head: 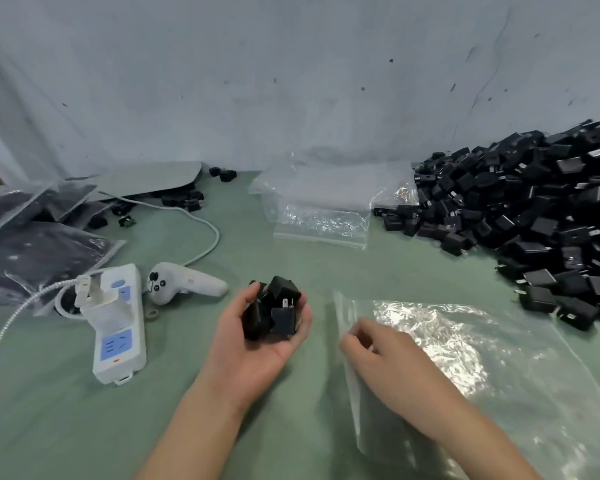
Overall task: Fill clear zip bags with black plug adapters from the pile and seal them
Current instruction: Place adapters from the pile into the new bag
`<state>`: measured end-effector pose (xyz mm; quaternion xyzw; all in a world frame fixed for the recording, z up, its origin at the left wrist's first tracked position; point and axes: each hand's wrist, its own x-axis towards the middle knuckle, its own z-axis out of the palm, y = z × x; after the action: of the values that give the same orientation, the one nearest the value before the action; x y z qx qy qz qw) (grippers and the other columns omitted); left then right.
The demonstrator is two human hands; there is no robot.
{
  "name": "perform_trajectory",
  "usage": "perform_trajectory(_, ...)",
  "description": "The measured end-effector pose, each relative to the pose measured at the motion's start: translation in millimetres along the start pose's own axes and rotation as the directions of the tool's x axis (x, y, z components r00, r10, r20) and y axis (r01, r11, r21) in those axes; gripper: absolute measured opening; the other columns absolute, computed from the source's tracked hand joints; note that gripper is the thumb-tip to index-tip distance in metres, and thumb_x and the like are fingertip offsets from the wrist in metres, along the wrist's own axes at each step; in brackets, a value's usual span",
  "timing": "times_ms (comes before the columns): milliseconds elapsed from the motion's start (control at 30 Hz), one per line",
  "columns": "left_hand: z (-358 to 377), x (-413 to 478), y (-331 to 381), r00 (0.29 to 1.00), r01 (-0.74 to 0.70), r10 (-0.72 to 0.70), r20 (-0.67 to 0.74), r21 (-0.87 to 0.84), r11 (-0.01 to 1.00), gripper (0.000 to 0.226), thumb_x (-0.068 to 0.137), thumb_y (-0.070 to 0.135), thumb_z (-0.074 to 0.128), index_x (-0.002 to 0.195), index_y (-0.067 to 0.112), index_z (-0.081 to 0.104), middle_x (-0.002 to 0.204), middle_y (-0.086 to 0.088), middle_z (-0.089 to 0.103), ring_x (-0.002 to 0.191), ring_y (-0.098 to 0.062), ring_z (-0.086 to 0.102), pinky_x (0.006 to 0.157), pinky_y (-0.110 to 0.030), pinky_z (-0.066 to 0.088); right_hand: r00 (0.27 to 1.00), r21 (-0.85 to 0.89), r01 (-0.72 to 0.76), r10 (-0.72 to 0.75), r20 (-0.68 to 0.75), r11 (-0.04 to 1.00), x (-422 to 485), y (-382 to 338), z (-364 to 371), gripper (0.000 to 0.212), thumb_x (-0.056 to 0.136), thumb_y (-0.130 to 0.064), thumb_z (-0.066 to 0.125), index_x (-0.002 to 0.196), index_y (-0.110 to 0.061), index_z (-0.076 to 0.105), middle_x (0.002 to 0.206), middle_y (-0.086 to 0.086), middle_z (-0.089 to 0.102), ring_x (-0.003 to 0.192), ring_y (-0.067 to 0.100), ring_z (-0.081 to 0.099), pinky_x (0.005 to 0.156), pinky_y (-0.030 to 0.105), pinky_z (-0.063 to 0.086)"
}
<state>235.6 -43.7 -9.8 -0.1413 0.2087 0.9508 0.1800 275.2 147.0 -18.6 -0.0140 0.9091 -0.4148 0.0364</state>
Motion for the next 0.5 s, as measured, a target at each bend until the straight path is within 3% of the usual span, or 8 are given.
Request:
perform_trajectory(67,5,4,12,0.994,-0.091,0.098,-0.049,0.137,0.986,0.02,0.082,0.016,0.07,0.098,0.006,0.066,0.101,-0.017,0.071,0.089,-0.029,0.07,0.067,-0.04,0.058,1.0,0.111,-0.004,0.001,0.023,0.994,3,7,-4,0.028,0.088,-0.047,0.043,0.078,-0.023,0.054,0.068,-0.011,0.057,0.056,0.004,0.046,0.062,0.031,0.042)
perform_trajectory(133,7,8,29,0.928,-0.272,0.355,-0.112,0.447,0.852,0.009,0.088,0.015,0.067,0.096,0.014,0.063,0.091,-0.012,0.07,0.08,-0.024,0.068,0.059,-0.034,0.058,0.998,0.196,-0.012,0.001,0.059,0.981,5,11,-7,0.027,0.088,-0.048,0.045,0.08,-0.025,0.056,0.067,-0.011,0.054,0.062,0.007,0.048,0.066,0.035,0.043)
perform_trajectory(167,5,10,38,0.851,-0.347,0.517,-0.09,0.644,0.682,0.009,0.09,0.015,0.067,0.096,0.02,0.061,0.091,-0.007,0.068,0.078,-0.021,0.066,0.059,-0.033,0.058,0.997,0.227,-0.022,0.005,0.074,0.974,6,13,-7,0.024,0.089,-0.046,0.047,0.081,-0.026,0.057,0.067,-0.011,0.055,0.063,0.009,0.05,0.068,0.036,0.044)
perform_trajectory(233,-2,13,54,0.675,-0.345,0.729,0.113,0.922,0.177,0.017,0.089,0.018,0.068,0.097,0.029,0.058,0.092,0.003,0.065,0.079,-0.016,0.064,0.065,-0.031,0.056,0.996,0.247,-0.024,0.001,0.091,0.969,7,14,-8,0.022,0.094,-0.043,0.05,0.08,-0.029,0.059,0.067,-0.012,0.058,0.064,0.008,0.052,0.07,0.035,0.045)
perform_trajectory(267,-5,16,59,0.633,-0.306,0.736,0.241,0.951,-0.048,0.019,0.088,0.02,0.069,0.097,0.031,0.057,0.091,0.007,0.064,0.081,-0.013,0.063,0.069,-0.029,0.053,0.995,0.241,-0.018,-0.006,0.096,0.97,7,15,-8,0.022,0.095,-0.042,0.05,0.079,-0.03,0.059,0.068,-0.012,0.06,0.064,0.007,0.053,0.07,0.033,0.045)
perform_trajectory(333,-9,27,57,0.634,-0.244,0.656,0.408,0.911,-0.331,0.02,0.087,0.023,0.068,0.098,0.031,0.054,0.092,0.01,0.064,0.085,-0.012,0.062,0.073,-0.03,0.046,0.995,0.202,0.003,-0.023,0.101,0.979,5,15,-7,0.024,0.097,-0.044,0.049,0.079,-0.032,0.059,0.069,-0.013,0.062,0.061,0.004,0.052,0.066,0.028,0.044)
perform_trajectory(433,-12,44,40,0.68,-0.174,0.521,0.516,0.804,-0.568,0.02,0.088,0.029,0.066,0.101,0.035,0.051,0.102,0.011,0.061,0.092,-0.014,0.058,0.078,-0.036,0.049,0.993,0.102,0.042,-0.052,0.103,0.994,1,14,-6,0.025,0.098,-0.046,0.05,0.081,-0.03,0.059,0.076,-0.018,0.064,0.059,0.0,0.052,0.058,0.016,0.042)
perform_trajectory(500,-15,51,30,0.716,-0.114,0.431,0.549,0.701,-0.704,0.019,0.088,0.037,0.062,0.102,0.036,0.049,0.107,0.013,0.059,0.095,-0.016,0.06,0.076,-0.037,0.051,0.995,0.076,0.049,-0.055,0.087,0.996,0,13,-5,0.019,0.096,-0.042,0.055,0.084,-0.029,0.062,0.082,-0.016,0.067,0.067,0.003,0.058,0.062,0.017,0.045)
